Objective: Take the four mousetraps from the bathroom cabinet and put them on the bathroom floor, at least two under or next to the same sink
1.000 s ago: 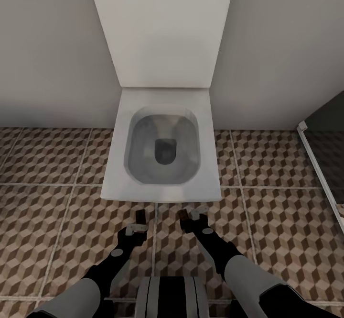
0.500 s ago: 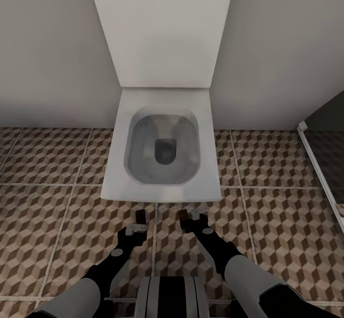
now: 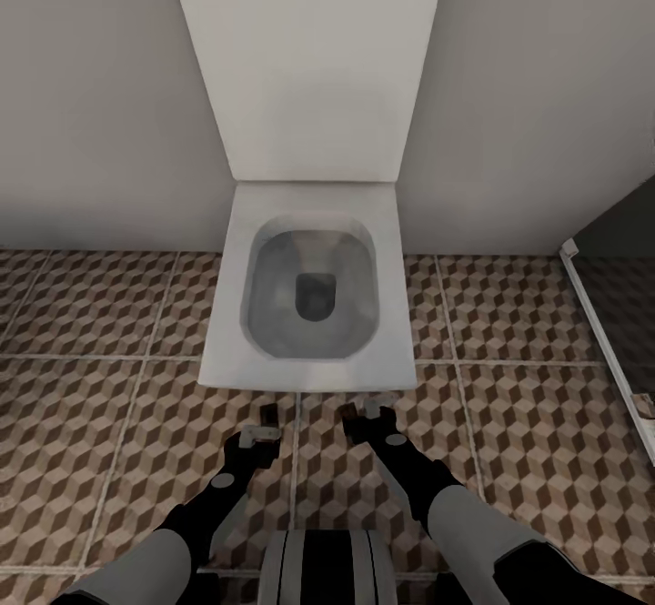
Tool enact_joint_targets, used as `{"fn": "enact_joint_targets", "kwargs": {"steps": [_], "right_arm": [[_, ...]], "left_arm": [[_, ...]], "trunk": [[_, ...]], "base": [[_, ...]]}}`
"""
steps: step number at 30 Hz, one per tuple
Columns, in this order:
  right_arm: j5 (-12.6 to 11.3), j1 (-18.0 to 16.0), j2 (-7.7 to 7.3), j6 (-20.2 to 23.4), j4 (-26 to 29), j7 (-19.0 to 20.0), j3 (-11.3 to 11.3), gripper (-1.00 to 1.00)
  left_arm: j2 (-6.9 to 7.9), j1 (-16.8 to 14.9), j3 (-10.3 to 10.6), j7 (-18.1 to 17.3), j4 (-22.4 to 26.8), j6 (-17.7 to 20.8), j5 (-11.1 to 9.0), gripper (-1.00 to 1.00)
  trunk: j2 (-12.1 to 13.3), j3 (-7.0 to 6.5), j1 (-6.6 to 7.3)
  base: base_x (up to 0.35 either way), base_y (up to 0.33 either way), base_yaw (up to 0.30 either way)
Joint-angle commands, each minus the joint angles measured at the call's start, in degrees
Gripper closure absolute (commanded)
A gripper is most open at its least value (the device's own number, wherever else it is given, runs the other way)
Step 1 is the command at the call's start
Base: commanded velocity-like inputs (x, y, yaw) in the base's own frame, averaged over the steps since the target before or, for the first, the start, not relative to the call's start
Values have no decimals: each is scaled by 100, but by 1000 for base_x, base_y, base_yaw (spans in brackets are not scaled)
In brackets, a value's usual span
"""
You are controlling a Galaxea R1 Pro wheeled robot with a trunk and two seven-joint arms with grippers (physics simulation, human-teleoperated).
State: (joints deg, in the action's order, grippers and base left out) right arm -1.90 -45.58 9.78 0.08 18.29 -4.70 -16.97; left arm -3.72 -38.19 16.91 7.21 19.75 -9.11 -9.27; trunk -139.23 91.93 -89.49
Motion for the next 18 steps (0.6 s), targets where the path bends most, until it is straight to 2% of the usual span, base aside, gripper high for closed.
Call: {"fn": "enact_joint_targets", "kwargs": {"steps": [1,12,18], "right_arm": [[-21,-3,-3,1,-1,-40,-45,-100],[-21,-3,-3,1,-1,-40,-46,-100],[-21,-1,-12,1,-1,-40,-45,-100]], "left_arm": [[3,-2,49,37,-5,-23,-58,-100],[3,-3,49,36,-6,-26,-58,-100],[3,-2,51,35,-9,-27,-58,-100]], "trunk": [[41,-16,23],[482,-214,265],[482,-214,265]], "base": [[0,0,0],[0,0,0],[0,0,0]]}}
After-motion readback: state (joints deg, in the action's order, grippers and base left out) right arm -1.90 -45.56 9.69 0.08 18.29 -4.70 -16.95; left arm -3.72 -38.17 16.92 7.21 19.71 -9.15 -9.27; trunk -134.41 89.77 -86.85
